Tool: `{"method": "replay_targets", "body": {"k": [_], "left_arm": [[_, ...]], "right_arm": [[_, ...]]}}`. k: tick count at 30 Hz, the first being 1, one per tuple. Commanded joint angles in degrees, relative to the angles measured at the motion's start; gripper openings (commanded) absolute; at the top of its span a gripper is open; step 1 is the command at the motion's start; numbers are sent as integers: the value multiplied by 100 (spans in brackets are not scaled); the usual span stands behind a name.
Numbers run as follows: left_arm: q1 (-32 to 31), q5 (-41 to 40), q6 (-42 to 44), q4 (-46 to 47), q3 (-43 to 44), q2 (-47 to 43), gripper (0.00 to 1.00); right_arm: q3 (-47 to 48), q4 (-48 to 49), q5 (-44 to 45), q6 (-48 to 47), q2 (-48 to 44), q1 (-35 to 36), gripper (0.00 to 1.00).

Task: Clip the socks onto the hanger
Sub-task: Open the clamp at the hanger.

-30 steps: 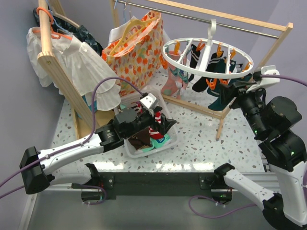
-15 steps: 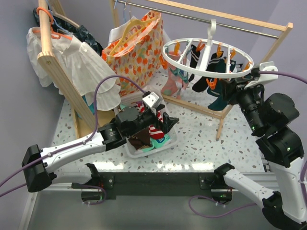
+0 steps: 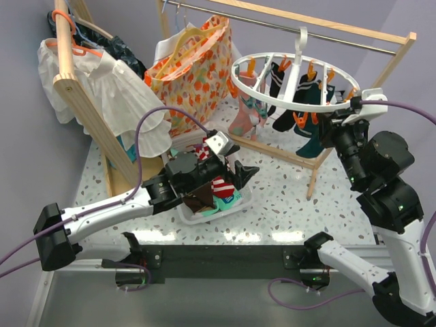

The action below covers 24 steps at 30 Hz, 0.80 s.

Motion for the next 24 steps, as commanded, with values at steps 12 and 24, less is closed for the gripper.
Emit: {"method": "replay_targets", "body": {"k": [12, 24], "left_arm": [[-588, 144, 1545, 2351, 280, 693, 100], [-694, -75, 1398, 3248, 1553, 1959, 89]], "right_arm": [[-190, -171, -311, 493, -235, 18, 1], [-331, -251, -601, 678, -296, 18, 1]]}}
